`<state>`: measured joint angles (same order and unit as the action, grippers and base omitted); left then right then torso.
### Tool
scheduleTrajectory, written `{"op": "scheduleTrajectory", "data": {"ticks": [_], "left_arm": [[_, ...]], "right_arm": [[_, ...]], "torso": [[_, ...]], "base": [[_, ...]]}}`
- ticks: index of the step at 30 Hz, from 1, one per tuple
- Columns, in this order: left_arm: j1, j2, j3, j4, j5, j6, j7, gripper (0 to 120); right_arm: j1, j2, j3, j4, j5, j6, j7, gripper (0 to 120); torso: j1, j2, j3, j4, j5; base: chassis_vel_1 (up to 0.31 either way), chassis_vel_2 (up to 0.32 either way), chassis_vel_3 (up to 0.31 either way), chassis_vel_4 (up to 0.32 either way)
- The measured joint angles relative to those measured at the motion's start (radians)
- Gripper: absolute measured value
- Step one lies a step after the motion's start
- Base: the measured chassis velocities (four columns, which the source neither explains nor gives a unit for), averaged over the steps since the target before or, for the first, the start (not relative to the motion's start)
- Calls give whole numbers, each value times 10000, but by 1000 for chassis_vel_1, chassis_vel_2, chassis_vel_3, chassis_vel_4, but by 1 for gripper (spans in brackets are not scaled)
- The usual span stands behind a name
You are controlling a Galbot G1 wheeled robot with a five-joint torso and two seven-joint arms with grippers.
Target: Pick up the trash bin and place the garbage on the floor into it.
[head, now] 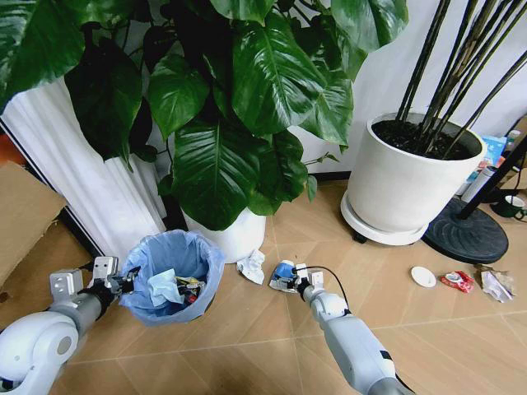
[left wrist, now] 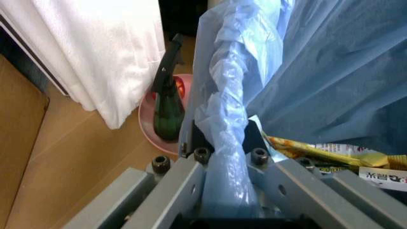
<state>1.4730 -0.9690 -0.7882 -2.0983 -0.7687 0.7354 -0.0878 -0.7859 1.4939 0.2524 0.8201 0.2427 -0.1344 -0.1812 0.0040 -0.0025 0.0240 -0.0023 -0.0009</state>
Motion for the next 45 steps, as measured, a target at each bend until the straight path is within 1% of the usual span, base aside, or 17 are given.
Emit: {"op": "scheduleTrajectory", "data": {"ticks": [2, 3, 5, 9, 11, 13, 15, 18, 25, 28, 29, 32, 33, 37, 40, 43, 45], "left_arm": [[9, 0, -8, -8, -1, 0, 1, 0], [18, 0, -19, -20, -2, 0, 2, 0], [22, 0, -29, -29, -2, 0, 2, 0], [32, 8, -47, -80, -9, 0, 2, 0], [32, 12, -48, -88, -12, 0, 2, 0], [27, 20, -49, -102, -15, 0, -1, 0], [27, 20, -48, -105, -16, 0, -4, 0], [27, 0, -32, -124, -22, 0, -29, 0], [95, -29, -39, -185, -28, 0, -57, 0], [198, -33, -106, -250, -32, 0, -58, 0], [198, -33, -106, -250, -32, 0, -58, 0], [306, -38, -156, -314, -32, 0, -52, 0], [306, -38, -156, -314, -32, 0, -52, 0], [342, -51, -129, -341, -20, 0, -45, 0], [336, -52, -81, -325, -11, 0, -47, 0], [315, -32, -30, -256, -6, 0, -51, 0], [303, -17, -25, -239, -6, 0, -51, 0]], "right_arm": [[102, 47, 57, -174, -30, -1, -29, 82], [168, 87, 93, -297, -38, 0, -36, 76], [217, 121, 127, -398, -51, 2, -38, 72], [294, 172, 212, -583, -126, 6, -62, 53], [287, 172, 214, -583, -138, 1, -65, 51], [242, 164, 232, -568, -159, 0, -69, 43], [219, 160, 244, -560, -168, 1, -69, 41], [84, 101, 253, -440, -186, 0, -68, 30], [-70, 16, 275, -205, -203, -19, -30, 18], [-332, -193, 219, 284, -185, -80, 8, 10], [-332, -193, 219, 284, -185, -80, 8, 10], [-955, -697, -142, 1442, 53, -222, 87, 1], [-955, -697, -142, 1442, 53, -222, 87, 1], [-1489, -1206, -429, 3019, 246, -167, 76, 0], [-1554, -1382, -512, 3597, 271, -59, -8, 0], [-1564, -1653, -793, 4653, 822, -53, -203, 0], [-1560, -1717, -871, 4890, 1061, -104, -259, 0]], "torso": [[0, 1, -1, 0, -3], [0, 1, -1, -1, -2], [0, 0, -1, -1, -1], [0, 1, -2, 0, -1], [0, 1, -2, 1, -1], [0, 1, -2, 1, -1], [-1, 1, -2, 1, -1], [-1, 1, -3, 1, -1], [-1, 1, -1, 1, -1], [0, 0, 1, 1, 2], [0, 0, 1, 1, 2], [0, 0, 3, -1, 2], [0, 0, 3, -1, 2], [0, 0, 1, -2, 2], [0, 0, 0, 0, 1], [0, 0, -1, 0, 1], [0, -1, 0, 0, 1]], "base": [[0, 0, 0, 0], [0, 0, 0, 0], [0, 0, 0, 0], [0, 0, 0, 0], [0, 0, 0, 0], [0, 0, 0, 0], [0, 0, 0, 0], [0, 0, 0, 0], [0, 0, 0, 0], [0, 0, 0, 0], [0, 0, 0, 0], [0, 0, 0, 0], [0, 0, 0, 0], [0, 0, 0, 0], [0, 0, 0, 0], [0, 0, 0, 0], [0, 0, 0, 0]]}}
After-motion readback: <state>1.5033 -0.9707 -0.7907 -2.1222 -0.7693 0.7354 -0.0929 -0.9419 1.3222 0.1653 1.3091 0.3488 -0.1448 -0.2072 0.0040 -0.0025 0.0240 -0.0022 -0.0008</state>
